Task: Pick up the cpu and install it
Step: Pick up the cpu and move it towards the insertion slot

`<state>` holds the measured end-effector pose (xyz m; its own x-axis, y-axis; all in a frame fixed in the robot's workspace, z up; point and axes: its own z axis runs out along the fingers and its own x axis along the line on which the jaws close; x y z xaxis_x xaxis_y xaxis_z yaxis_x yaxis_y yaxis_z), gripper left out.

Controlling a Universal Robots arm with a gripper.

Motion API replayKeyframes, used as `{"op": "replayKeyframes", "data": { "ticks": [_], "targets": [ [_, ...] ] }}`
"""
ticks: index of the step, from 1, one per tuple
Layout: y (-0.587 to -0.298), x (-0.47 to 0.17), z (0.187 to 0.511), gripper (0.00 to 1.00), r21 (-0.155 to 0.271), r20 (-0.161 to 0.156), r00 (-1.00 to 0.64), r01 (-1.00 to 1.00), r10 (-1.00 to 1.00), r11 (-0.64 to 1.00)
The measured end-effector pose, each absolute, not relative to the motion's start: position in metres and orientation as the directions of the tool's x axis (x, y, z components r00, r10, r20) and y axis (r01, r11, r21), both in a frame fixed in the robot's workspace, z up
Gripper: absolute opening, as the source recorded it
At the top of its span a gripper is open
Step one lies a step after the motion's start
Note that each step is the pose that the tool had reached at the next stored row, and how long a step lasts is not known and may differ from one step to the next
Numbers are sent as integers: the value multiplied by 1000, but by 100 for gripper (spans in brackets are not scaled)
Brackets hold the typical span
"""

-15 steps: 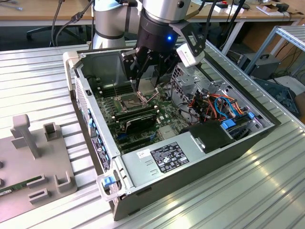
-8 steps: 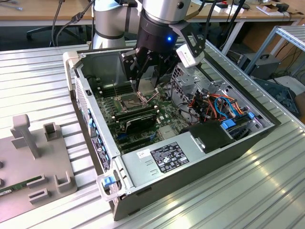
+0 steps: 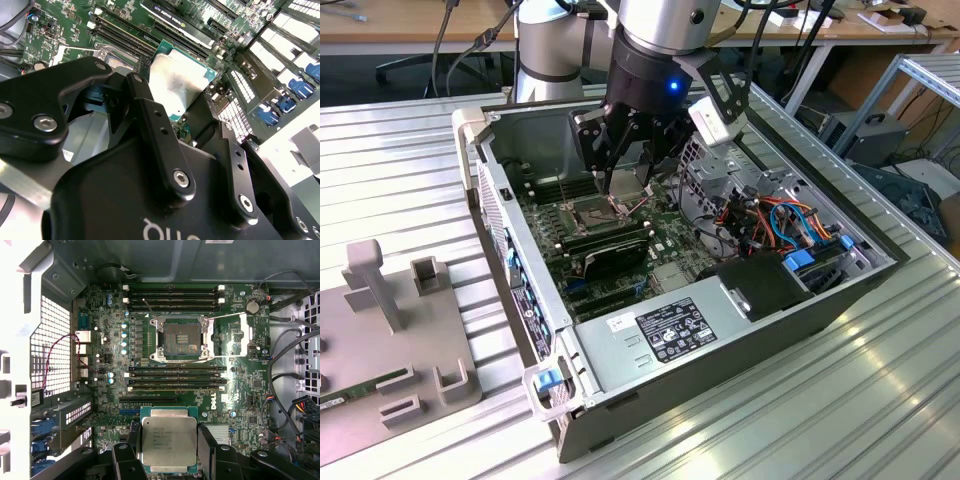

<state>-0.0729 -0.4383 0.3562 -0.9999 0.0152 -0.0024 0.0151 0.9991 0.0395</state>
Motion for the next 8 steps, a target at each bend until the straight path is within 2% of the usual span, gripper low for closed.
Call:
{"op": "replayKeyframes", "data": {
  "ticks": [8],
  "targets": [
    [-438, -70, 356, 55, 40, -2, -1000, 15, 15, 999]
  ]
}}
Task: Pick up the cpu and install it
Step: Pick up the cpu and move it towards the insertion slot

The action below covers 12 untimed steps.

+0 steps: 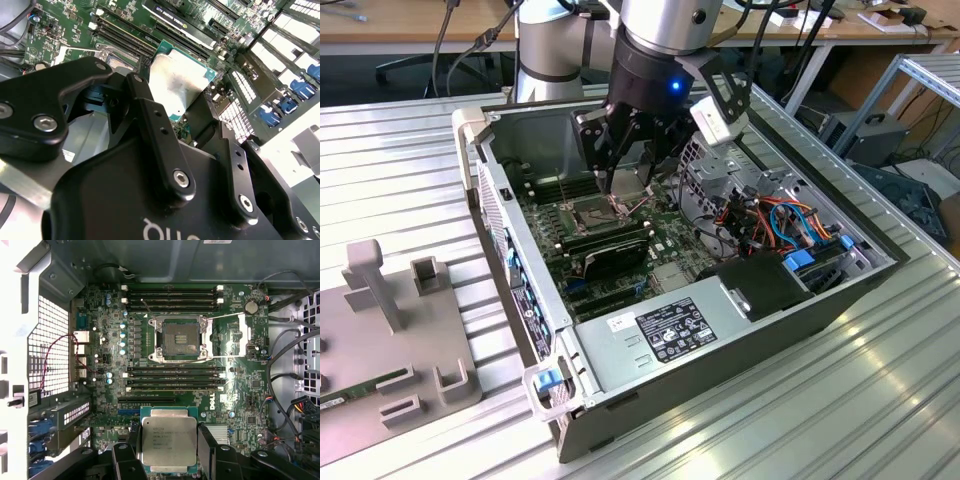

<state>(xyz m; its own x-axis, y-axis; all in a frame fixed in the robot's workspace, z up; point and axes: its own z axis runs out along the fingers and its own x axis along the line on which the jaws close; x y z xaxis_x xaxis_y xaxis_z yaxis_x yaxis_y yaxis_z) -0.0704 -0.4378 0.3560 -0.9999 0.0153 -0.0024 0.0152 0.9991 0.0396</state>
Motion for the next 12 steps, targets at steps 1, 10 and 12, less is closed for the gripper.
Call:
{"op": "replayKeyframes", "data": {
  "ticks": [1, 10, 12],
  "targets": [
    [-438, -70, 356, 55, 39, -2, -1000, 15, 15, 999],
    [-437, -69, 356, 55, 39, -2, -1000, 15, 15, 999],
    [-435, -69, 356, 55, 39, -2, -1000, 15, 15, 999]
  ]
}}
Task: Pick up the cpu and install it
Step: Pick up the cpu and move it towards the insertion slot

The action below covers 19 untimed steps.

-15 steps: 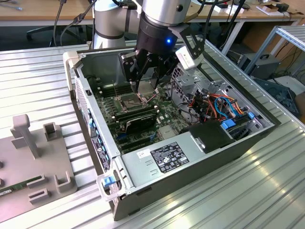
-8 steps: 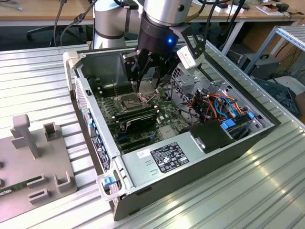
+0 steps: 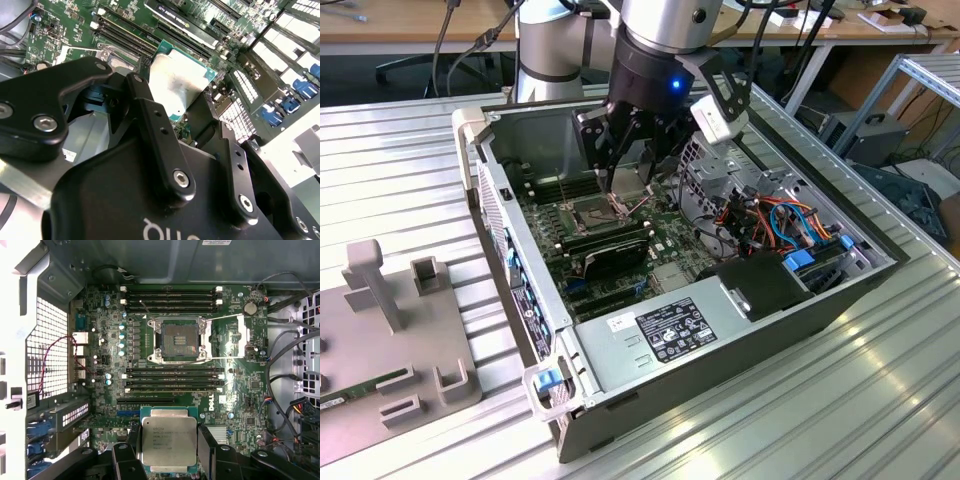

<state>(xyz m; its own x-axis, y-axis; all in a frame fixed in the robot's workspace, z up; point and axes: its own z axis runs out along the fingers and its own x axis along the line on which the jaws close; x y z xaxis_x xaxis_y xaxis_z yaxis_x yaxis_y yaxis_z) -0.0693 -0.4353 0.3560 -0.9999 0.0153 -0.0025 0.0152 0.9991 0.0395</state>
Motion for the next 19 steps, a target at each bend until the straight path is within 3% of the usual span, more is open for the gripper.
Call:
{"op": "replayKeyframes", "data": {
  "ticks": [19],
  "targets": [
    [-406, -67, 347, 55, 40, -2, -1000, 15, 15, 999]
  ]
}}
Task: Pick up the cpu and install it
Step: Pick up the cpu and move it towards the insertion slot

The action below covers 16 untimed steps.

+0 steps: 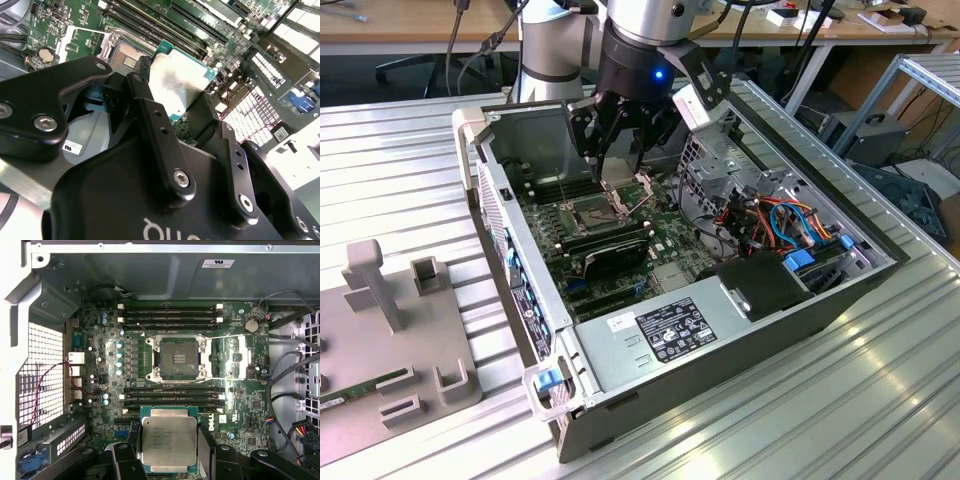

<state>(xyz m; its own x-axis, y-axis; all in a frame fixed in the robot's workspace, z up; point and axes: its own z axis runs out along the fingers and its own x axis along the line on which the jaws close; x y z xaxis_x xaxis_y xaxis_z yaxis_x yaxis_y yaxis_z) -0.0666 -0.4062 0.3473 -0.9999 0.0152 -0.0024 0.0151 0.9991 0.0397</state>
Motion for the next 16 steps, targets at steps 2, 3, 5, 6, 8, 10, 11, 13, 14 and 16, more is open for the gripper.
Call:
{"op": "replayKeyframes", "data": {
  "ticks": [2, 3, 5, 6, 8, 10, 11, 13, 14, 16],
  "targets": [
    [-406, -67, 347, 55, 40, -2, -1000, 15, 15, 999],
    [-406, -67, 347, 55, 40, -2, -1000, 15, 15, 999],
    [-405, -67, 347, 55, 40, -2, -1000, 15, 15, 999],
    [-405, -67, 347, 55, 40, -2, -1000, 15, 15, 999],
    [-405, -67, 347, 55, 40, -2, -1000, 15, 15, 999],
    [-404, -67, 347, 55, 40, -2, -1000, 15, 15, 999],
    [-404, -67, 347, 55, 40, -2, -1000, 15, 15, 999],
    [-404, -67, 347, 55, 40, -2, -1000, 15, 15, 999],
    [-404, -67, 346, 55, 40, -3, -1000, 15, 15, 999],
    [-404, -67, 344, 55, 40, -2, -1000, 15, 15, 999]
  ]
}}
